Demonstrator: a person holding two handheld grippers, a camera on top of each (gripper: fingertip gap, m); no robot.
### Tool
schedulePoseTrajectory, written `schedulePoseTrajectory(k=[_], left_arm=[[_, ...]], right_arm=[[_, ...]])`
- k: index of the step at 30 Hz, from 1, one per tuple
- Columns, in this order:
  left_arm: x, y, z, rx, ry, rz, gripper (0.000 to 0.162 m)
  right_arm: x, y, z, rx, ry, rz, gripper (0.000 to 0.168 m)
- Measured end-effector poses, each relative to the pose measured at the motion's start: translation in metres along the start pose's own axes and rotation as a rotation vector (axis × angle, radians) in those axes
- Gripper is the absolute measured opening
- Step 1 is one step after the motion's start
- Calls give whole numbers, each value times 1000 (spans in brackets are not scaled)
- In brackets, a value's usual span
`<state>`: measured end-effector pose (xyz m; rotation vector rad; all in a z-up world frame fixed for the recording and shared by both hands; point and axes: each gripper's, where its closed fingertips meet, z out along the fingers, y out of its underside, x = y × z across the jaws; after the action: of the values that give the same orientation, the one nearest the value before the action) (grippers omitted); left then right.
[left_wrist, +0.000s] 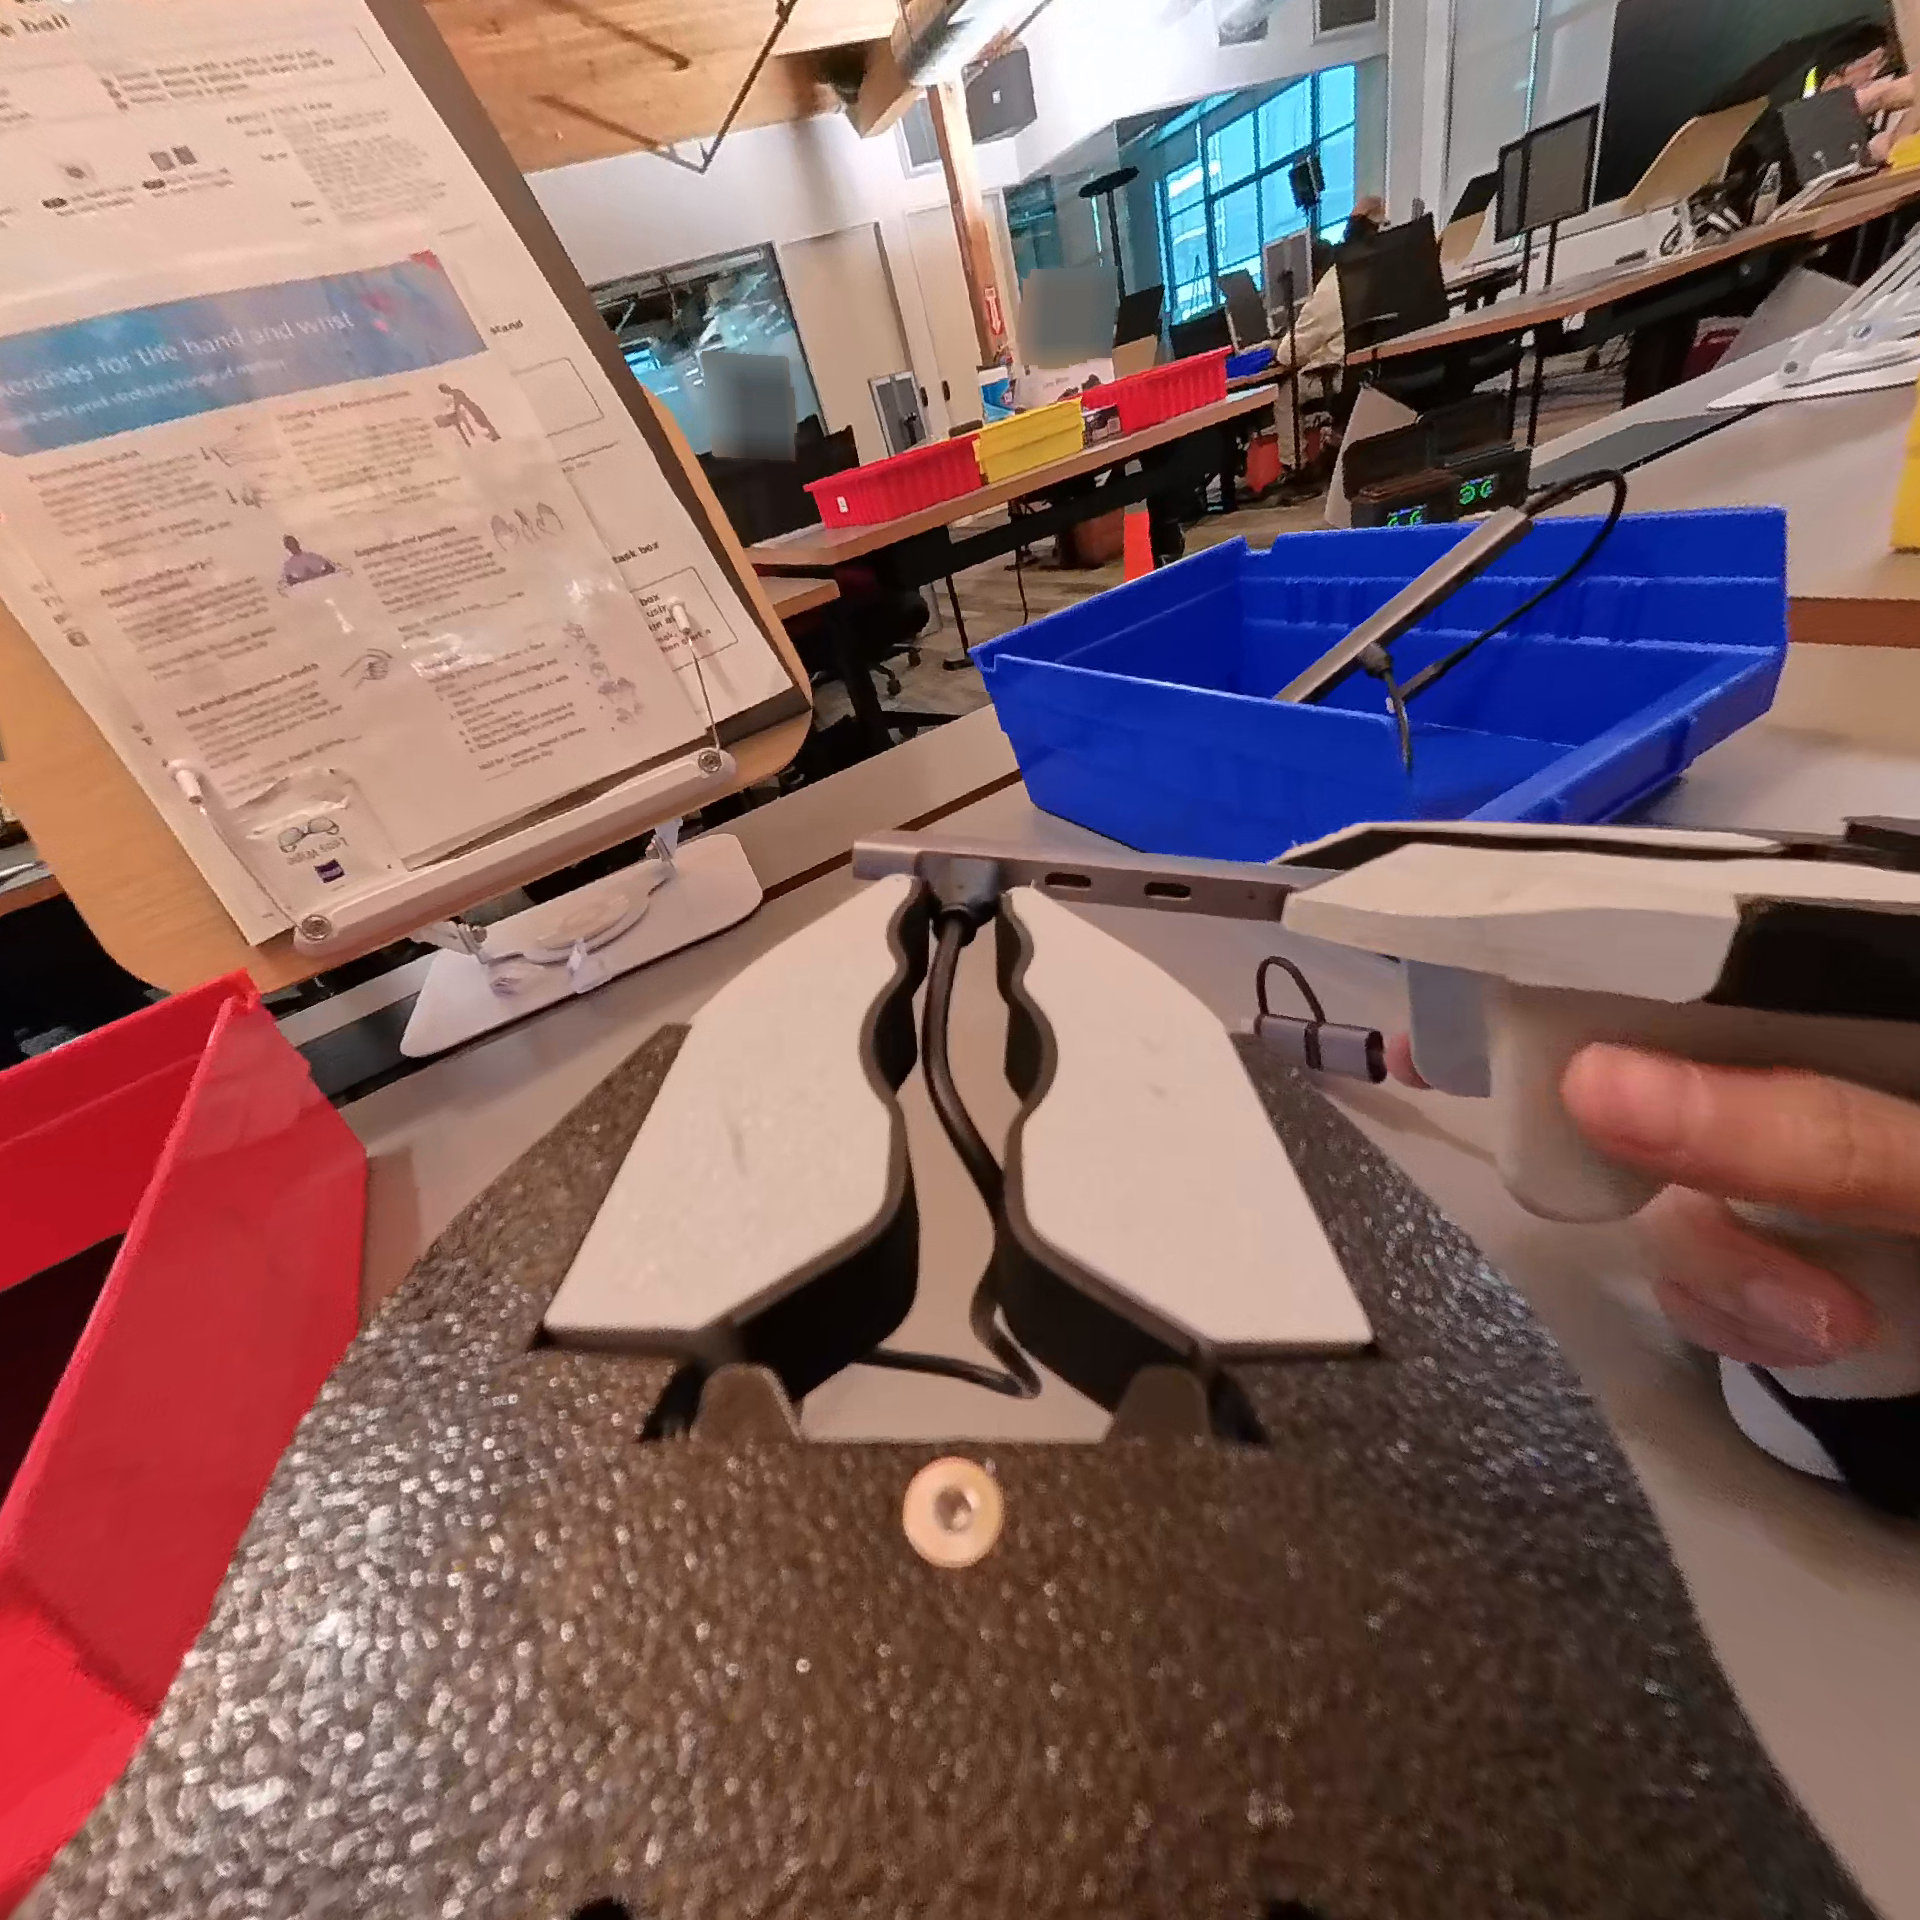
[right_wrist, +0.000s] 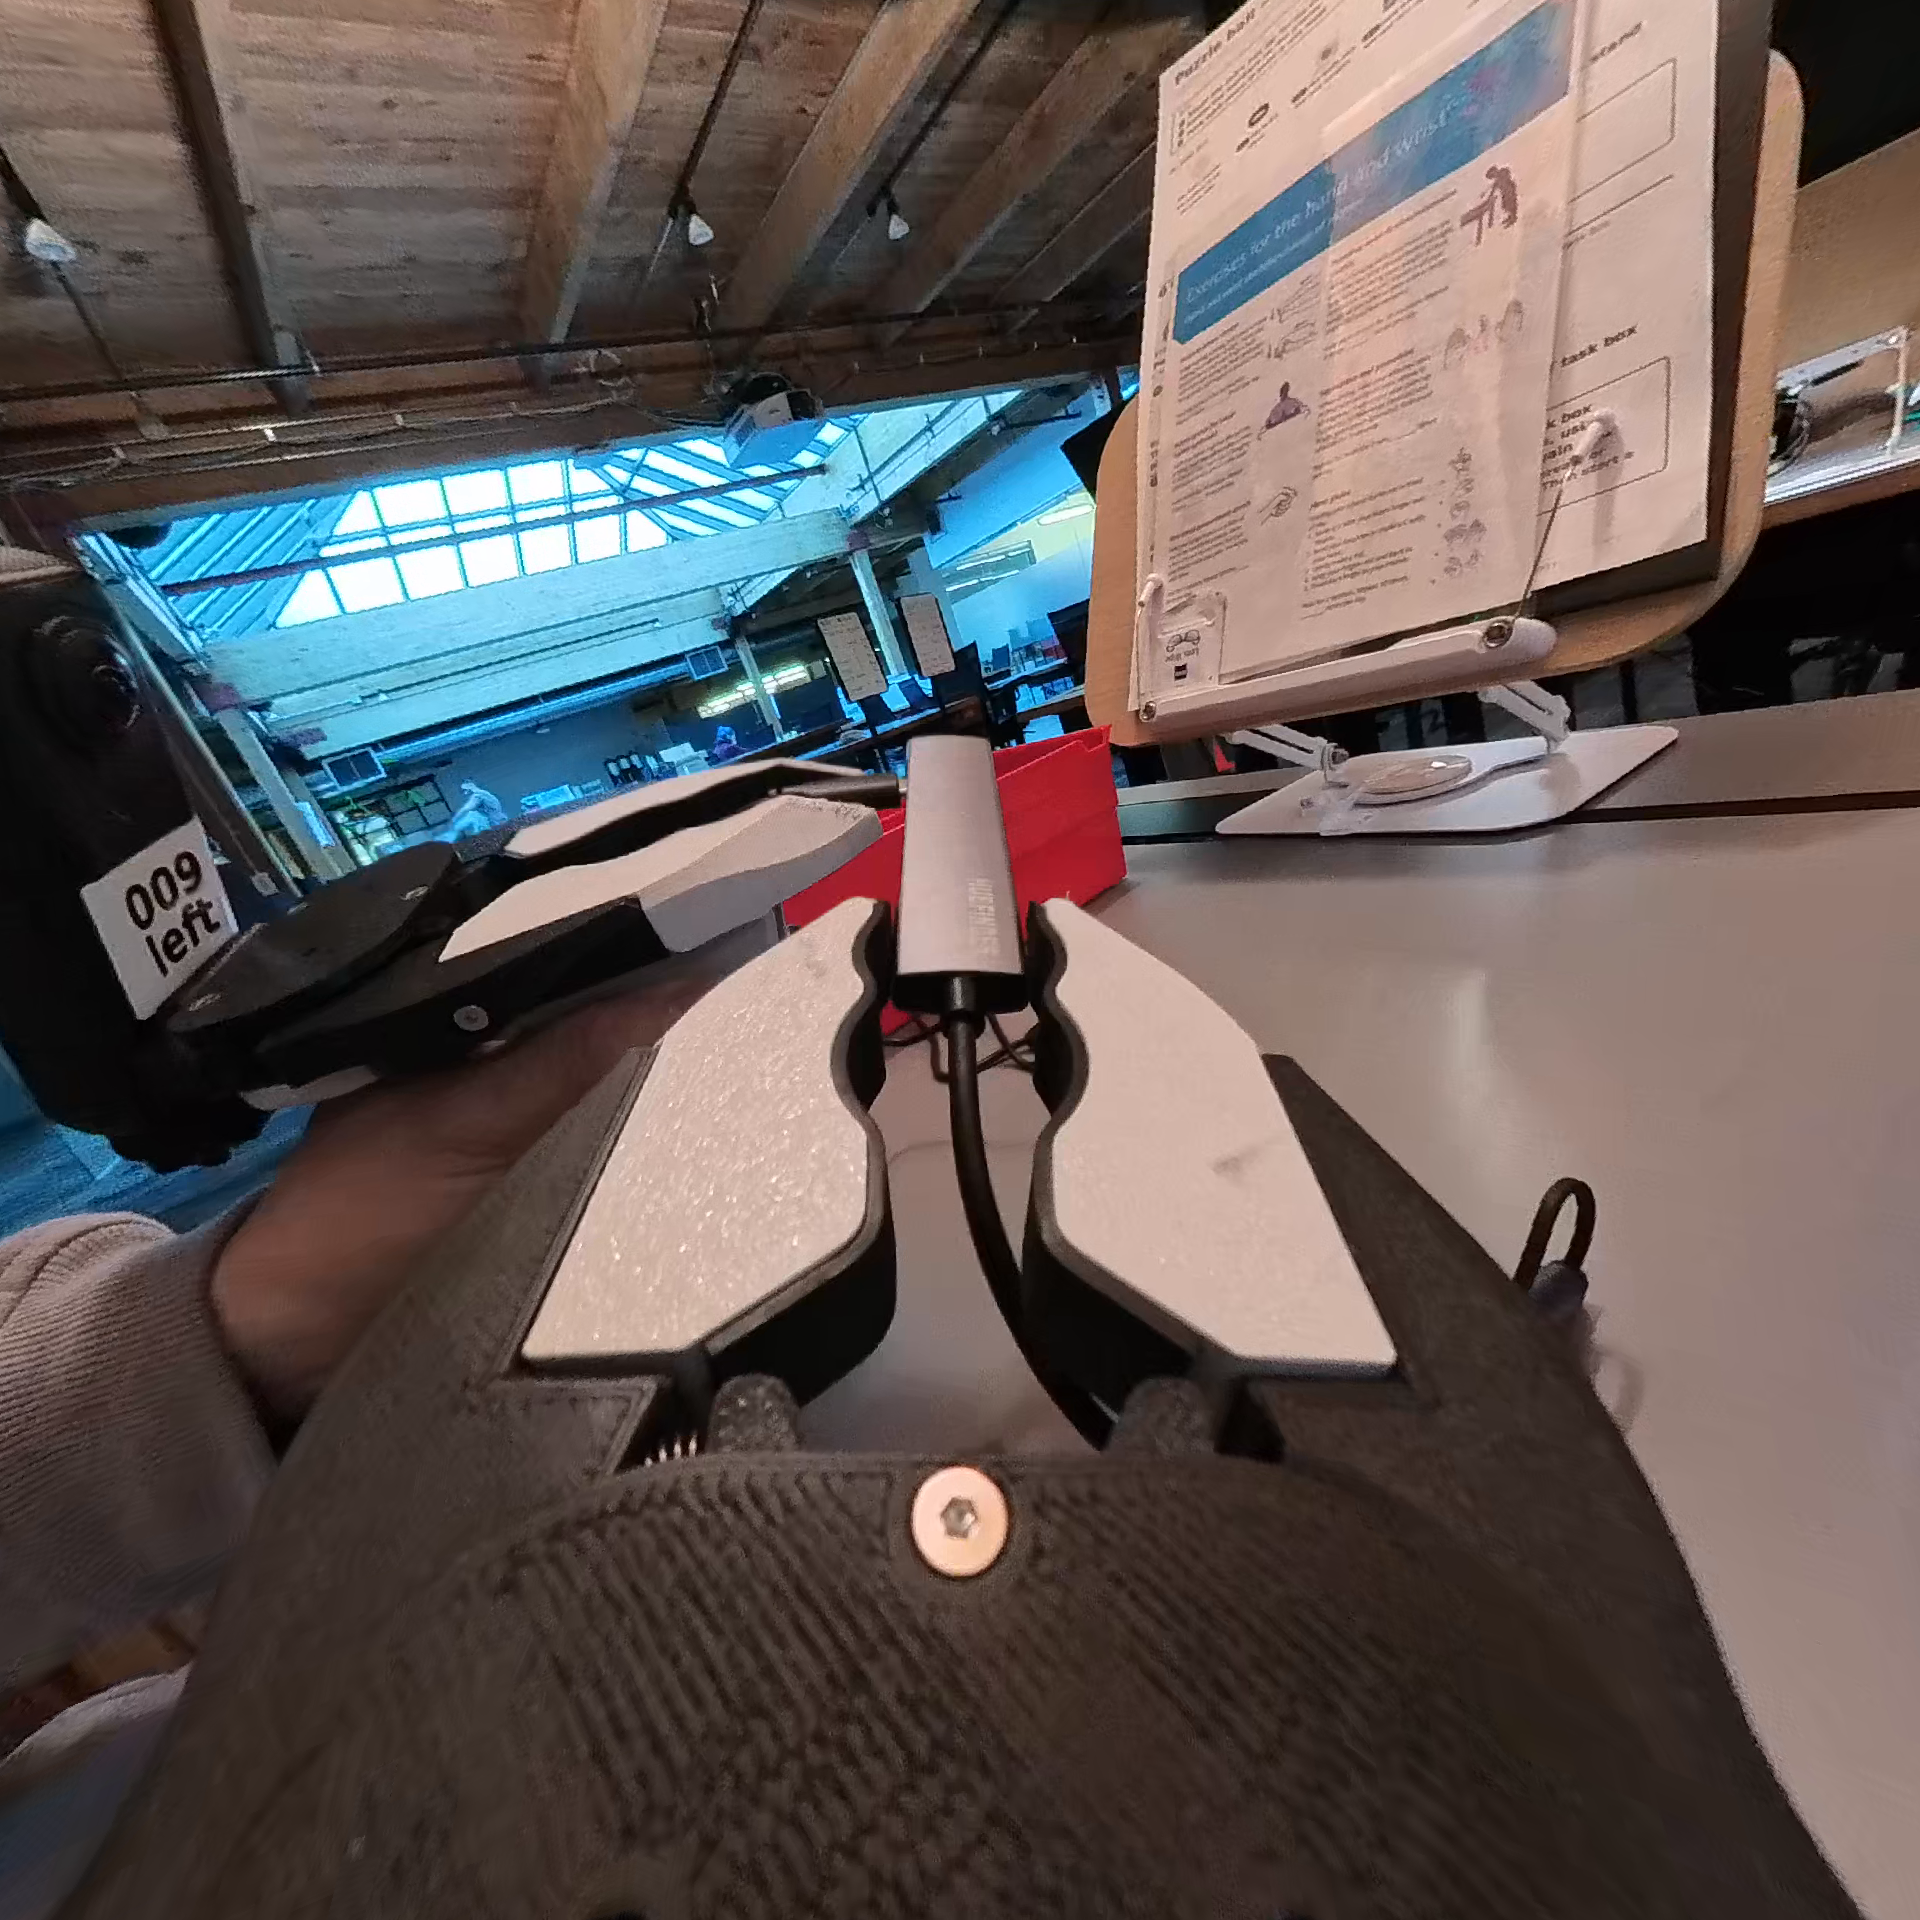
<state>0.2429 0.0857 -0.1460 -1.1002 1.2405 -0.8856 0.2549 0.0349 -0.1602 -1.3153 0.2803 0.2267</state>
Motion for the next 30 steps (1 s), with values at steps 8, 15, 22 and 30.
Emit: schedulePoseTrajectory(k=[8,15,22,30], left_arm=[[0,8,0,-45,49,11,12],[-3,6,-3,-109,82,147,12],[-2,1,-2,-138,151,147,12],[-2,2,-9,-47,106,86,11]], right_arm=[[-4,-1,-1,-1,0,-99,25],[-9,6,-1,-73,-15,-224,26],[-10,6,-1,-76,-16,-231,26],[-5,3,0,-49,72,-270,25]])
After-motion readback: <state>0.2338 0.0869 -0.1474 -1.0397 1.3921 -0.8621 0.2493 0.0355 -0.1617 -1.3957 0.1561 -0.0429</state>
